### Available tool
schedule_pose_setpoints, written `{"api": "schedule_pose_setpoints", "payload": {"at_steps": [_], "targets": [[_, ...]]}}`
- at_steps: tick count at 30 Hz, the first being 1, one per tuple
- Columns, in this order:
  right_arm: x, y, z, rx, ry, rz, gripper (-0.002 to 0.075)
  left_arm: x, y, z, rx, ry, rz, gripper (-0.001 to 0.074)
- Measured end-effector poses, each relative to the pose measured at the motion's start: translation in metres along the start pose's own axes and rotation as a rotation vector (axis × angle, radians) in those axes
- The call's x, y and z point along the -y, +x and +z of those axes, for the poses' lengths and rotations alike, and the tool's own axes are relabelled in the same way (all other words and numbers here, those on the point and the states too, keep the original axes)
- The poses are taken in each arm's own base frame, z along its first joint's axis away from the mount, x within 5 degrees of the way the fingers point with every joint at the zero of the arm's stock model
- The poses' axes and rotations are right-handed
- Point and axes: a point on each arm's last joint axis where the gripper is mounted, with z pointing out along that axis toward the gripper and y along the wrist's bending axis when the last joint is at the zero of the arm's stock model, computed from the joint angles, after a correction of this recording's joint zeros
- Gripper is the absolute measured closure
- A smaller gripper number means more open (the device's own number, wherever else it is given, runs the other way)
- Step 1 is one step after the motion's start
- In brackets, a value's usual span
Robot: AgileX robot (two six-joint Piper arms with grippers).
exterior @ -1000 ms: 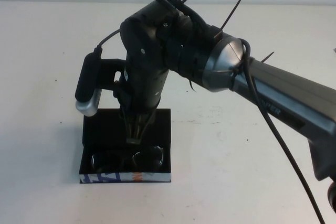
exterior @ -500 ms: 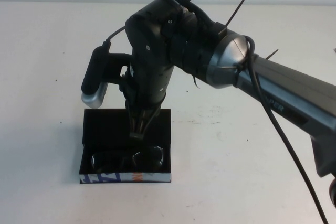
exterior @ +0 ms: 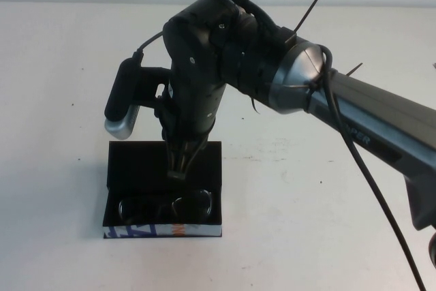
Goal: Return glasses to glasses case
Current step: Place the glasses in the glasses case, then close the glasses case
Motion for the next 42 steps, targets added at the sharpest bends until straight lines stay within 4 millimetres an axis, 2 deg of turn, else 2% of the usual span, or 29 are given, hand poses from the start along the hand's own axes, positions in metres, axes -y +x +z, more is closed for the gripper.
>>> {"api": "schedule_pose_setpoints", "payload": {"at_steps": [4, 7, 12, 16, 20, 23, 26, 34, 42], "targets": [[0.0, 0.0, -0.001, 0.002, 0.001, 0.019, 0.0733, 0.002, -0.01, -0.001, 0.11, 0.033, -0.136, 0.0736], [0.0, 0.0, -0.001, 0.002, 0.001, 0.024, 0.0734, 0.002, -0.011, -0.001, 0.083, 0.029, -0.194, 0.0736], [0.0, 0.0, -0.001, 0.002, 0.001, 0.031, 0.0734, 0.004, -0.024, 0.011, -0.148, -0.026, -0.263, 0.0736], [0.0, 0.0, -0.001, 0.002, 0.001, 0.072, 0.0734, 0.009, -0.038, 0.032, -0.43, -0.058, -0.233, 0.0736], [0.0, 0.0, -0.001, 0.002, 0.001, 0.1, 0.0735, 0.031, -0.05, 0.06, -0.66, 0.119, -0.175, 0.0736], [0.001, 0.0, -0.001, 0.002, 0.002, 0.123, 0.0737, 0.049, -0.044, 0.078, -0.799, 0.313, -0.183, 0.0736], [0.004, 0.003, -0.001, 0.002, 0.0, 0.15, 0.0737, 0.059, -0.034, 0.092, -0.87, 0.437, -0.203, 0.0736], [0.024, 0.016, 0.0, 0.014, -0.006, 0.301, 0.0737, 0.067, -0.009, 0.123, -0.908, 0.57, -0.224, 0.0736], [0.04, 0.015, 0.001, 0.149, 0.001, 0.413, 0.0737, 0.07, 0.026, 0.149, -0.946, 0.64, -0.252, 0.0736]]}}
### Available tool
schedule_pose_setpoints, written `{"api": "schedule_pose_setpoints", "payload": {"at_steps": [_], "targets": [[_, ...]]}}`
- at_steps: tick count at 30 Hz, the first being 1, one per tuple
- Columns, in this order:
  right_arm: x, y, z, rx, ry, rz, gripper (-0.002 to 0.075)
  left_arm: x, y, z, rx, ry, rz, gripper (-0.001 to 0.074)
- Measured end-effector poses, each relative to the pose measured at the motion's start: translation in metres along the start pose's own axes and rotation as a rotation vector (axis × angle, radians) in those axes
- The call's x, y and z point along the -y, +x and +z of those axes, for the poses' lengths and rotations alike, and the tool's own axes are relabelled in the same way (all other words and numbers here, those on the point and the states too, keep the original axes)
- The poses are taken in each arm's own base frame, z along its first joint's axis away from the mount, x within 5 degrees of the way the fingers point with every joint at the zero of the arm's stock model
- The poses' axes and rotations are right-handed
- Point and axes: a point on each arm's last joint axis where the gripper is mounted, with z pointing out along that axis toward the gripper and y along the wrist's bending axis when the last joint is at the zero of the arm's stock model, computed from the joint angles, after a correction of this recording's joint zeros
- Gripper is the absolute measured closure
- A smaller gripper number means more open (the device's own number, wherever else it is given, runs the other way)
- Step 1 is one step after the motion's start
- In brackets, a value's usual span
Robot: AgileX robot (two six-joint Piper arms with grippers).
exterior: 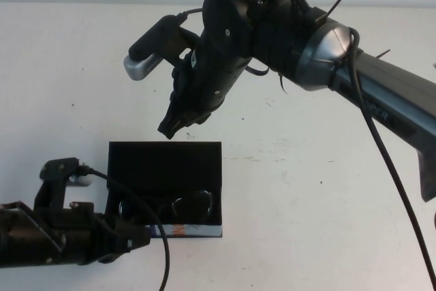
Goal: Return glasses to glasses case
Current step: Close the glasses case
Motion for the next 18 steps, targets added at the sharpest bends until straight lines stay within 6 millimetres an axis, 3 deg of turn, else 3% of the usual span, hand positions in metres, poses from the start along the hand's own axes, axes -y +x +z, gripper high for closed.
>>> {"api": "schedule_pose_setpoints", "payload": {"at_steps": [9, 18], "targets": [[0.006, 0.0, 0.034, 0.019, -0.003, 0.064, 0.0737, -0.022, 0.003, 0.026, -0.001, 0.009, 0.023, 0.0736], [0.009, -0.003, 0.054, 0.074, -0.006, 0.092, 0.0737, -0.031, 0.007, 0.034, -0.034, 0.001, 0.068, 0.0736]]}}
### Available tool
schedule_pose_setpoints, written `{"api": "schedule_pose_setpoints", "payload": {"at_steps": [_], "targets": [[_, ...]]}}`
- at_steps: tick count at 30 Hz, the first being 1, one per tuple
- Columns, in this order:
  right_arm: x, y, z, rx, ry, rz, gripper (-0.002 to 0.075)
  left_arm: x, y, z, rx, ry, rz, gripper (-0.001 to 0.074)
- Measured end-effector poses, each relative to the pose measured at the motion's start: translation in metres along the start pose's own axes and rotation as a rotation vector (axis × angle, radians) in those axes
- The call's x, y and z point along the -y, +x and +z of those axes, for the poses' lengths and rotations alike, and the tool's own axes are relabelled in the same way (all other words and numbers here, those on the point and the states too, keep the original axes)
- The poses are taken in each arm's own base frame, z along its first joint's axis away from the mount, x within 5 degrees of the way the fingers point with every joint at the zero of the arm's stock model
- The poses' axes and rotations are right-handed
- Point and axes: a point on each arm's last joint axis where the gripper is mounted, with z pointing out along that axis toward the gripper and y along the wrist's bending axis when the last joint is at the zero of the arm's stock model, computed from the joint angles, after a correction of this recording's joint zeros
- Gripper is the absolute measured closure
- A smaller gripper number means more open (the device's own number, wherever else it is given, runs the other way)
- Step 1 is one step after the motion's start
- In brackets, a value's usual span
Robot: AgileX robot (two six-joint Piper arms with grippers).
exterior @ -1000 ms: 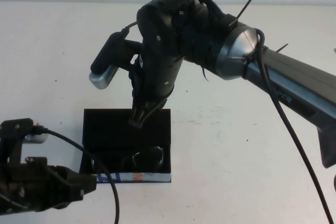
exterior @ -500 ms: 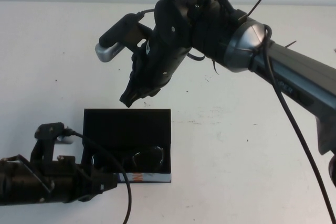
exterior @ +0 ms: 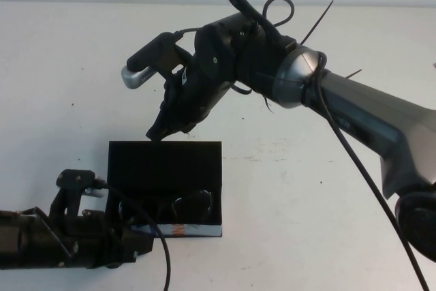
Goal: Return glasses to glasses case
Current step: Close the glasses case
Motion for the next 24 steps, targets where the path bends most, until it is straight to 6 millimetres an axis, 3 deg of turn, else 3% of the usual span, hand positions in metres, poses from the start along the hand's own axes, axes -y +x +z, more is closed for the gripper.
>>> {"api": "schedule_pose_setpoints", "payload": {"at_steps": [8, 16, 24], "targets": [[0.001, 0.009, 0.023, -0.049, -0.012, 0.007, 0.0737, 0.0, 0.0, 0.0, -0.001, -0.002, 0.028, 0.0736], [-0.001, 0.012, 0.023, -0.08, -0.024, 0.009, 0.0737, 0.0, 0.0, 0.0, 0.0, -0.004, 0.033, 0.0736], [-0.002, 0.008, 0.011, -0.123, -0.056, 0.001, 0.0737, 0.0, 0.0, 0.0, -0.003, -0.003, 0.042, 0.0736]]}}
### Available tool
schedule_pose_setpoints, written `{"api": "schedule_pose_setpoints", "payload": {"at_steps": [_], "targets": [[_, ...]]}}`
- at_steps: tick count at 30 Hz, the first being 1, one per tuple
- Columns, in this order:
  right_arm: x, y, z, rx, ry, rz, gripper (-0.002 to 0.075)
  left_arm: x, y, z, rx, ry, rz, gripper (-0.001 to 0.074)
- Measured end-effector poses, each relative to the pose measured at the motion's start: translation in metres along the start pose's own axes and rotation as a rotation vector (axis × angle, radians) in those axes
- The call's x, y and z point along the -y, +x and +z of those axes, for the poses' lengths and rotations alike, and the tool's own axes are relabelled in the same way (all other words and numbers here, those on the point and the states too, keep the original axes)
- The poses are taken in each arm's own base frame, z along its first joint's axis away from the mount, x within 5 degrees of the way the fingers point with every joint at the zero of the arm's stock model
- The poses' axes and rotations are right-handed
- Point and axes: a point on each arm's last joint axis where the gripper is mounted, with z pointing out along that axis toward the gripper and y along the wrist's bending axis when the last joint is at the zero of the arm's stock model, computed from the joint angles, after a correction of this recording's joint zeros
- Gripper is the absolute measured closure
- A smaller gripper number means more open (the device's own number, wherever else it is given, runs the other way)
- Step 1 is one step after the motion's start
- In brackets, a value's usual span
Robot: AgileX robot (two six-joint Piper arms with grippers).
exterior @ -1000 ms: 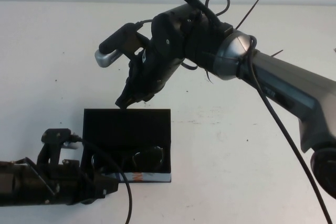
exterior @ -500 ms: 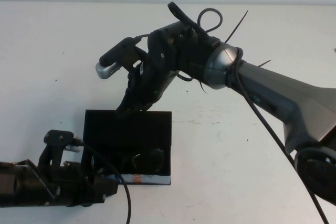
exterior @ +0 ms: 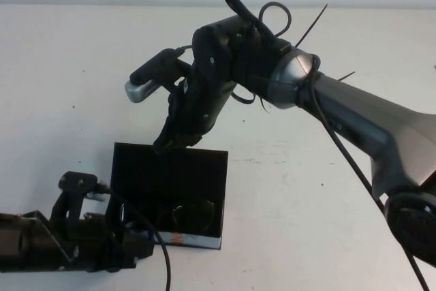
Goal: Return glasses to glasses case
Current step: Close the glasses case
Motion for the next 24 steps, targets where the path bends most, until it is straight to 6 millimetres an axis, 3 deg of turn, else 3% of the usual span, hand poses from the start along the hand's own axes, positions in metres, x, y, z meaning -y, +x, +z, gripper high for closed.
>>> {"api": "schedule_pose_setpoints", "payload": {"at_steps": [7, 14, 24], "targets": [[-0.006, -0.001, -0.015, -0.057, -0.052, -0.007, 0.0737, 0.0, 0.0, 0.0, 0.0, 0.0, 0.0, 0.0736], [-0.016, -0.002, -0.017, -0.048, -0.161, 0.009, 0.0737, 0.0, -0.004, 0.0, 0.009, 0.005, 0.008, 0.0736], [-0.037, -0.007, -0.022, -0.047, -0.173, 0.024, 0.0737, 0.0, -0.007, 0.0, 0.018, 0.008, 0.016, 0.0736]]}}
